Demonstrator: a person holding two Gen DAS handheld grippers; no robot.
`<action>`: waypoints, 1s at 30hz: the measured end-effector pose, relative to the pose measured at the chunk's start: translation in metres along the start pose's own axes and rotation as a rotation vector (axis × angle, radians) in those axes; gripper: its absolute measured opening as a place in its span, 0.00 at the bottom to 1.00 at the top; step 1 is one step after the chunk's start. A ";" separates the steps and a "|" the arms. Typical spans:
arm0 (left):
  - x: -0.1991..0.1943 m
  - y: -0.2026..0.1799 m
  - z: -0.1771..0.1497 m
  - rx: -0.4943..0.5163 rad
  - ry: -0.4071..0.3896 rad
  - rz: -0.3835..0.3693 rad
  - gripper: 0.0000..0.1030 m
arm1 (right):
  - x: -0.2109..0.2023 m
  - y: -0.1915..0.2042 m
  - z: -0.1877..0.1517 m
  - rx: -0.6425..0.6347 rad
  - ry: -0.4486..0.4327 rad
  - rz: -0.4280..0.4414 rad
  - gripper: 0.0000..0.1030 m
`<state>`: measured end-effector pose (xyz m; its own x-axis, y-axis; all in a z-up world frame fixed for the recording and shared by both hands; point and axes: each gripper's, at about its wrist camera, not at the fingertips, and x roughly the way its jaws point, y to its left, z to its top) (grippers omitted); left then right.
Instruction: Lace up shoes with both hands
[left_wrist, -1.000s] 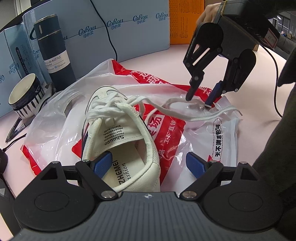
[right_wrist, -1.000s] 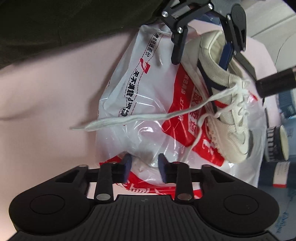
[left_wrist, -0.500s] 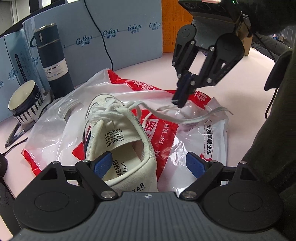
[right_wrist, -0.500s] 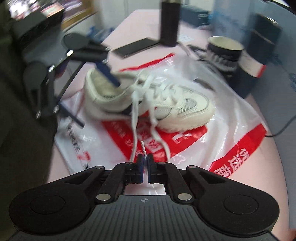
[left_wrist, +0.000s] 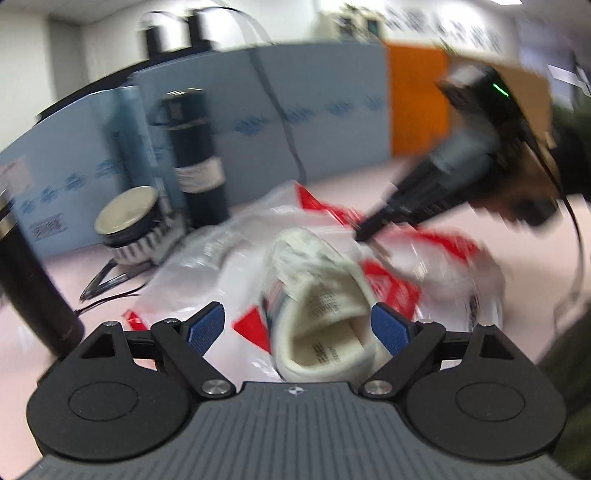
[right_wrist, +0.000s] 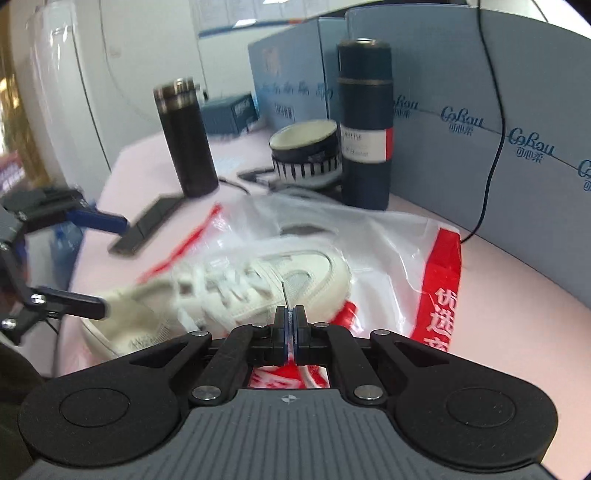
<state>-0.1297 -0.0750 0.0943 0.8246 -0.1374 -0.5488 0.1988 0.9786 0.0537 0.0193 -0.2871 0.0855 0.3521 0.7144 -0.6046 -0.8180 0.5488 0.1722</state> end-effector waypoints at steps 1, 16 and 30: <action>0.002 0.006 0.002 -0.029 -0.008 -0.008 0.81 | -0.005 0.003 0.004 0.016 -0.017 0.017 0.03; 0.039 0.016 -0.005 0.066 0.048 -0.166 0.17 | -0.003 0.069 0.014 0.105 -0.032 0.194 0.03; 0.045 0.061 -0.028 -0.482 0.018 -0.272 0.19 | 0.014 0.056 -0.004 0.240 0.022 0.086 0.02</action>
<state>-0.0952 -0.0169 0.0493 0.7676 -0.3964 -0.5036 0.1350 0.8681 -0.4776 -0.0237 -0.2478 0.0838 0.2741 0.7546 -0.5962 -0.7121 0.5759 0.4016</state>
